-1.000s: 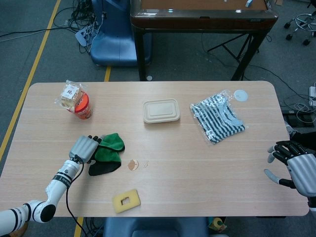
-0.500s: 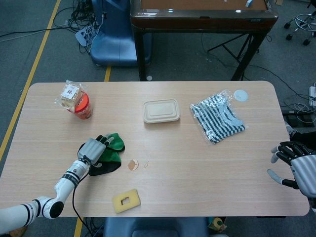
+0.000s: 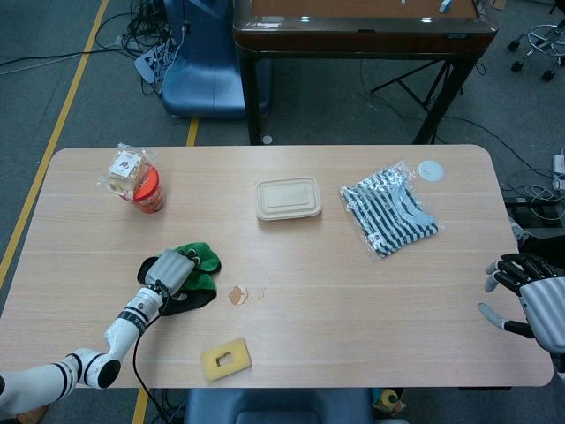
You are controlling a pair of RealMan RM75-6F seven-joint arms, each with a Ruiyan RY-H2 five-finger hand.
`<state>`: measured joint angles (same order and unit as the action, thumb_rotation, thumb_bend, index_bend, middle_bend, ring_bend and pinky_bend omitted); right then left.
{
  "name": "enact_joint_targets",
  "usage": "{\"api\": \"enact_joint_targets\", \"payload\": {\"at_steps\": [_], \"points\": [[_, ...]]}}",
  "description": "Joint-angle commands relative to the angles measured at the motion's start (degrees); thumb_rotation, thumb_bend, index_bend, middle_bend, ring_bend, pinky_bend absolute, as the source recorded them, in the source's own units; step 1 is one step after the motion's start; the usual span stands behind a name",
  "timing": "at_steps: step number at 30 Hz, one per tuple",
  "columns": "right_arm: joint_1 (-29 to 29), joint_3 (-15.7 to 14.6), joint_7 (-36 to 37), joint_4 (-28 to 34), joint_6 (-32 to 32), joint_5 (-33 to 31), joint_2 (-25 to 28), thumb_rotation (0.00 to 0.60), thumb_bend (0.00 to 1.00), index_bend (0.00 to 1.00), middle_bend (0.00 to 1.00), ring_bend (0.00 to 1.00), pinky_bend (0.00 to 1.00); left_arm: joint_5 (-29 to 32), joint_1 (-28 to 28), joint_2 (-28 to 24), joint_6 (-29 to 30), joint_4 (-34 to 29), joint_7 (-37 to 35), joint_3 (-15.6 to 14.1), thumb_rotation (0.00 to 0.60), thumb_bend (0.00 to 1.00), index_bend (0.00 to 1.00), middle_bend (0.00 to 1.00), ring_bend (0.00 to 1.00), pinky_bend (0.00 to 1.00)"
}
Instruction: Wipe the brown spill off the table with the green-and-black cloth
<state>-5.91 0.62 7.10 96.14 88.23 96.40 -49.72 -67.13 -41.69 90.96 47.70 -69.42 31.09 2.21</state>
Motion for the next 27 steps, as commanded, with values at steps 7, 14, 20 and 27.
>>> {"api": "enact_joint_targets", "payload": {"at_steps": [7,14,20,27], "points": [[0.3,0.0,0.0,0.2,0.4,0.2,0.2,0.600,0.29,0.54,0.42,0.25,0.22,-7.7,0.3,0.2,1.5,3.9,-9.5,-1.7,0.600,0.15,0.58,0.59,0.66,0.96],[0.5,-0.1,-0.3,0.5,0.6,0.5,0.4,0.600,0.29,0.54,0.43,0.25,0.22,-12.4,0.7,-2.5,3.6,1.7,-17.1,-2.3,0.600,0.22,0.68,0.71,0.76,1.00],[0.5,-0.1,-0.3,0.7,0.6,0.7,0.4,0.600,0.29,0.54,0.43,0.25,0.22,-15.9,0.2,-4.6,5.0,-0.1,-22.9,-2.3,0.600,0.26,0.71,0.76,0.80,1.00],[0.8,-0.2,-0.4,0.9,1.0,0.8,0.6,0.600,0.29,0.54,0.44,0.25,0.22,-19.4,-1.3,-6.3,7.0,-3.7,-27.8,-1.0,0.600,0.27,0.71,0.78,0.82,1.00]]}}
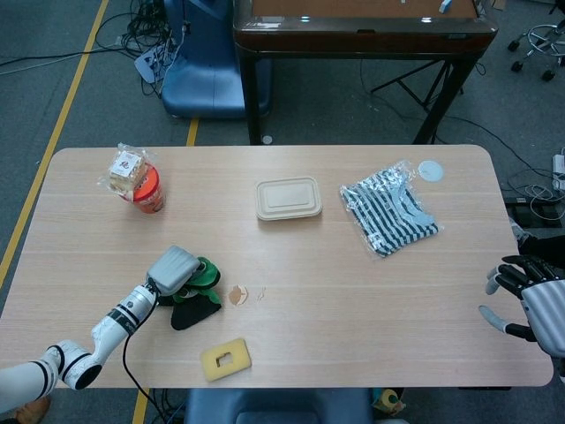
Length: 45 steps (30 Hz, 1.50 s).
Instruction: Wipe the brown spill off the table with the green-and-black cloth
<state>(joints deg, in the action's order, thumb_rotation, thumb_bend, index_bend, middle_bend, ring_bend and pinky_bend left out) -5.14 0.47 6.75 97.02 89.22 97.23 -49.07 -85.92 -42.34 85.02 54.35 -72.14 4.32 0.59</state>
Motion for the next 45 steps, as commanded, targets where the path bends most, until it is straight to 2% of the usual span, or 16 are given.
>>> {"api": "enact_joint_targets", "payload": {"at_steps": [1,8,12,17,26,36,45], "points": [[0.0,0.0,0.0,0.0,0.0,0.0,0.0,0.600,0.29,0.54,0.44,0.25,0.22,-0.6,-1.0,-0.2,0.1,-1.2,-1.4,0.9,0.600,0.27,0.71,0.78,0.82,1.00],[0.2,0.0,0.1,0.0,0.1,-0.1,0.0,0.600,0.29,0.54,0.44,0.25,0.22,0.0,-3.5,3.2,-3.4,1.3,-1.4,1.6,0.600,0.27,0.70,0.78,0.82,1.00],[0.4,0.0,0.1,-0.1,0.2,-0.5,0.2,0.600,0.29,0.54,0.44,0.25,0.22,0.3,-5.3,7.6,-6.0,5.7,-1.1,1.9,0.600,0.27,0.70,0.78,0.81,1.00],[0.4,0.0,0.3,-0.4,-0.2,-0.6,0.0,0.600,0.29,0.54,0.44,0.25,0.22,-0.7,-7.1,10.5,-7.8,8.8,-0.4,1.4,0.600,0.27,0.69,0.77,0.81,1.00],[0.6,0.0,-0.1,-0.2,-0.1,-0.8,0.1,0.600,0.29,0.54,0.44,0.25,0.22,-2.3,-9.9,14.4,-11.2,10.4,-0.6,0.0,0.600,0.27,0.68,0.77,0.80,1.00],[1.2,-0.1,-1.1,0.8,0.6,-0.5,0.6,0.600,0.29,0.54,0.44,0.25,0.22,-5.4,-11.9,16.5,-10.3,7.5,-1.2,-1.0,0.600,0.27,0.67,0.75,0.79,1.00],[1.7,-0.1,-1.6,1.4,1.1,-0.6,0.9,0.600,0.29,0.54,0.44,0.25,0.22,-2.2,-12.4,19.0,-11.3,14.0,3.6,1.3,0.600,0.27,0.66,0.74,0.79,1.00]]}}
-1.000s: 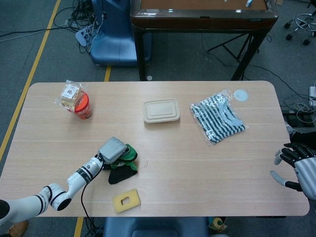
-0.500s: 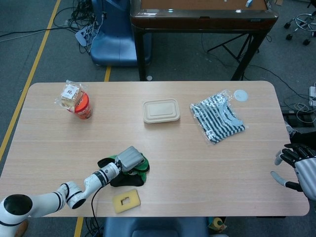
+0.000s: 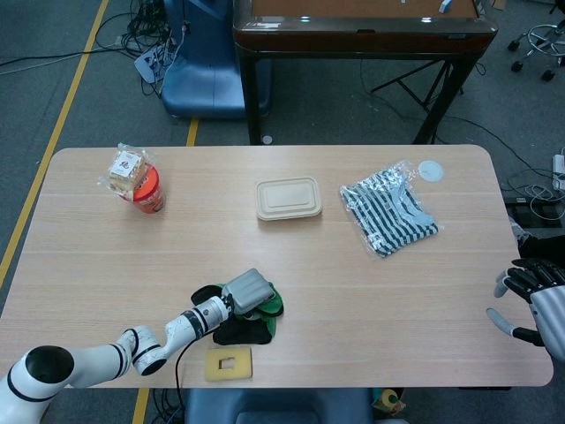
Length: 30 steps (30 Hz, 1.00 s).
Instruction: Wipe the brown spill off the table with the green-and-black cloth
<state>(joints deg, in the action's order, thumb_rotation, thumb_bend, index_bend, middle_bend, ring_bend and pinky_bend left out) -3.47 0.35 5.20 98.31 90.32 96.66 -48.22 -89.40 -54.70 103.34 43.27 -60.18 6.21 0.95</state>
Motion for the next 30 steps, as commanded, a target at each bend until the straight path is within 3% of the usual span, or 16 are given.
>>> {"api": "enact_joint_targets", "payload": {"at_steps": [1,16,22,30], "points": [[0.0,0.0,-0.1,0.2,0.0,0.0,0.1,0.600,0.29,0.54,0.44,0.25,0.22,1.6,0.1,0.7,-0.2,2.7,2.2,1.1,0.600,0.27,0.66,0.74,0.79,1.00],[-1.1,0.4,-0.9,0.9,-1.3,0.6,-0.2,0.600,0.29,0.54,0.44,0.25,0.22,7.5,3.1,-2.2,0.0,10.3,9.1,2.4,0.600,0.27,0.66,0.74,0.79,1.00],[-1.1,0.5,-0.9,0.9,-1.4,0.6,-0.3,0.600,0.29,0.54,0.44,0.25,0.22,7.5,3.8,-3.4,0.2,7.4,7.8,1.8,0.600,0.27,0.66,0.74,0.79,1.00],[-0.8,0.4,-0.8,0.9,-0.9,0.5,-0.1,0.600,0.29,0.54,0.44,0.25,0.22,3.2,2.5,-2.7,0.4,0.0,4.5,-0.6,0.600,0.27,0.66,0.74,0.79,1.00]]}}
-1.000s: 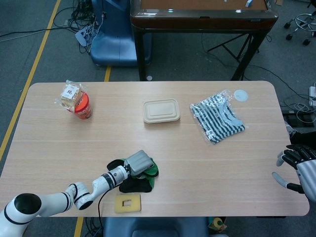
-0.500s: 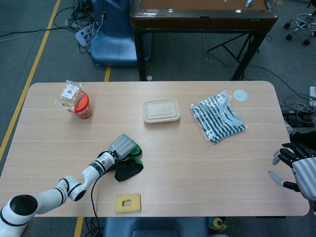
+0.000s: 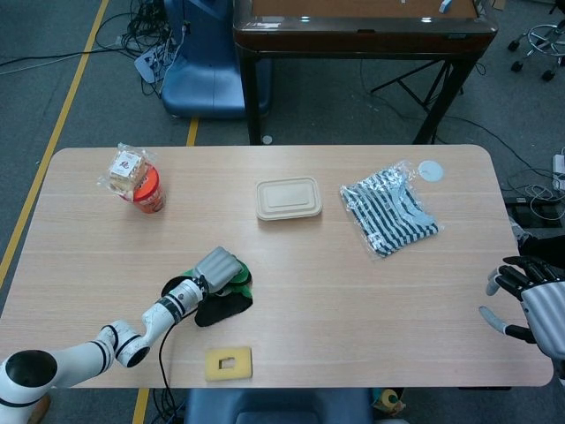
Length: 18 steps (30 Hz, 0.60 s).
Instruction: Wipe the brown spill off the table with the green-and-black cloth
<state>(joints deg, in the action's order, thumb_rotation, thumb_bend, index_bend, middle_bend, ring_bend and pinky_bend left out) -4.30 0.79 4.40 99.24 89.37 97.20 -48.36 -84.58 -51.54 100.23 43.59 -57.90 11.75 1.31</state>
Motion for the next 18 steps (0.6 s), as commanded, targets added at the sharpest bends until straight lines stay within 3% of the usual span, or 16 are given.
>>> {"api": "enact_joint_targets", "payload": {"at_steps": [1,7,18], "points": [[0.1,0.0,0.0,-0.1,0.1,-0.1,0.0,0.600,0.29,0.54,0.44,0.25,0.22,-2.1,-0.8,0.6,0.1,-3.0,-1.0,-1.2,0.600,0.27,0.66,0.74,0.79,1.00],[0.5,-0.1,0.3,-0.4,0.6,-0.3,0.0,0.600,0.29,0.54,0.44,0.25,0.22,-2.9,-1.3,2.1,0.0,-6.7,-0.9,-1.6,0.600,0.27,0.66,0.73,0.79,1.00],[1.2,-0.2,1.0,-1.0,1.5,-0.3,0.0,0.600,0.29,0.54,0.44,0.25,0.22,2.4,-0.8,3.3,0.1,0.4,2.0,2.4,0.600,0.27,0.66,0.73,0.79,1.00]]}}
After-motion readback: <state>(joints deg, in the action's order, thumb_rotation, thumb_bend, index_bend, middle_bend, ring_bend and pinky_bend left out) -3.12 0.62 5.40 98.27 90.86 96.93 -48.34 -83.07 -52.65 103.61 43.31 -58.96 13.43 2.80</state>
